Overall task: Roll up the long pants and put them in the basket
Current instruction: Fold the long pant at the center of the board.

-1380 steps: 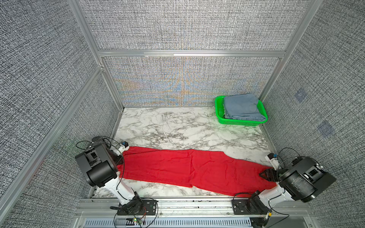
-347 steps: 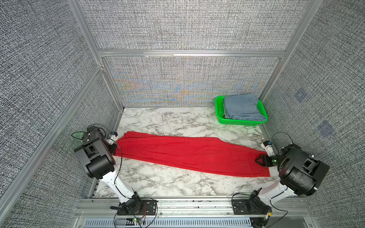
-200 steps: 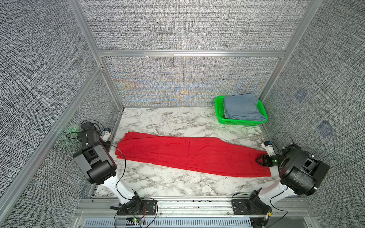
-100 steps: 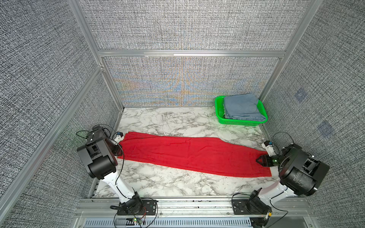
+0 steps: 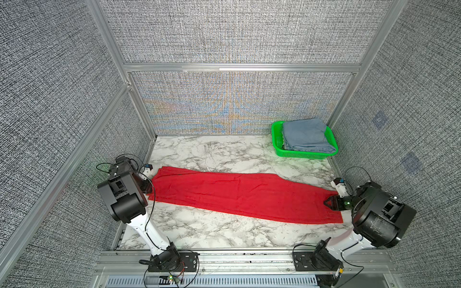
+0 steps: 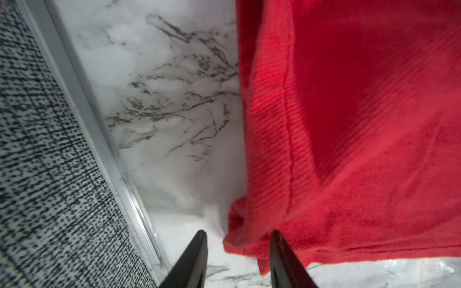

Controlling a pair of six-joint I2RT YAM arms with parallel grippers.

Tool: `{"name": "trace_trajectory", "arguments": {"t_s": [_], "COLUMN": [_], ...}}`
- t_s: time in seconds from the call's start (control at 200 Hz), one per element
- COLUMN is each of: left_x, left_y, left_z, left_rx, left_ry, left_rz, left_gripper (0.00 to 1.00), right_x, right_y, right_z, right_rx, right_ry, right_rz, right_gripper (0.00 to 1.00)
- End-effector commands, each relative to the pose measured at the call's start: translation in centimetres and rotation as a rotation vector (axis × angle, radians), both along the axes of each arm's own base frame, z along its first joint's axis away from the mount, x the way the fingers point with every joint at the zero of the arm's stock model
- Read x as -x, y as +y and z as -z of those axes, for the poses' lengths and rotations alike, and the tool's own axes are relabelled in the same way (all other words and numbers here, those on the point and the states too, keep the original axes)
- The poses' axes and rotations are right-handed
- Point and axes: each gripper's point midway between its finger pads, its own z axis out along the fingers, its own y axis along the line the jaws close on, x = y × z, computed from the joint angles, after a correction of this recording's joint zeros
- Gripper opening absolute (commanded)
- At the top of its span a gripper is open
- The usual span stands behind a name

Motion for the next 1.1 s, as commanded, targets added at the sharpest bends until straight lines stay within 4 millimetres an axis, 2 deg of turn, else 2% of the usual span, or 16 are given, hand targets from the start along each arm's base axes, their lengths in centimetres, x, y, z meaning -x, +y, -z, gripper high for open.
{"name": "trace_trajectory", "arguments": {"t_s": [0.0, 0.065, 0.085, 0.225, 0.3, 0.51, 0.52, 0.56, 0.711, 0.846, 0.966, 1.091], "left_x": [0.4, 0.8, 1.0, 1.3, 1.2, 0.6, 0.5, 0.4, 0.1, 0.5, 1.8, 3.5], "left_y": [-0.1, -0.5, -0.7, -0.7, -0.7, -0.8, -0.7, -0.7, -0.7, -1.7, -2.8, -3.3], "left_z": [0.2, 0.3, 1.1, 1.6, 1.4, -0.1, -0.9, -1.7, -4.1, -5.7, -5.6, -4.5], "left_rx": [0.000, 0.017, 0.032, 0.038, 0.035, 0.040, 0.031, 0.026, 0.025, 0.068, 0.107, 0.110], "left_ry": [0.019, 0.030, 0.051, 0.067, 0.061, 0.034, 0.018, 0.007, -0.017, -0.017, 0.018, 0.070], "left_rz": [0.007, 0.020, 0.022, 0.024, 0.023, 0.025, 0.025, 0.027, 0.033, 0.052, 0.081, 0.120], "left_gripper": [0.41, 0.36, 0.34, 0.11, 0.03, 0.03, 0.02, 0.02, 0.02, 0.03, 0.02, 0.02], "right_x": [0.3, 0.2, 0.2, 0.3, 0.3, 0.4, 0.4, 0.4, 0.3, 0.3, 0.3, 0.2], "right_y": [-0.6, -0.6, -0.6, -0.5, -0.5, -0.4, -0.4, -0.4, -0.4, -0.4, -0.4, -0.5], "right_z": [0.2, 0.1, 0.1, 0.3, 0.4, 0.7, 0.7, 0.8, 0.8, 0.7, 0.8, 0.8], "right_rx": [0.029, 0.028, 0.028, 0.027, 0.027, 0.022, 0.022, 0.021, 0.020, 0.021, 0.020, 0.022], "right_ry": [0.024, 0.022, 0.023, 0.023, 0.024, 0.024, 0.024, 0.025, 0.024, 0.019, 0.019, 0.020], "right_rz": [0.015, 0.016, 0.016, 0.015, 0.016, 0.016, 0.017, 0.018, 0.017, 0.016, 0.017, 0.017], "right_gripper": [0.61, 0.61, 0.61, 0.61, 0.61, 0.61, 0.61, 0.61, 0.61, 0.61, 0.61, 0.61]}}
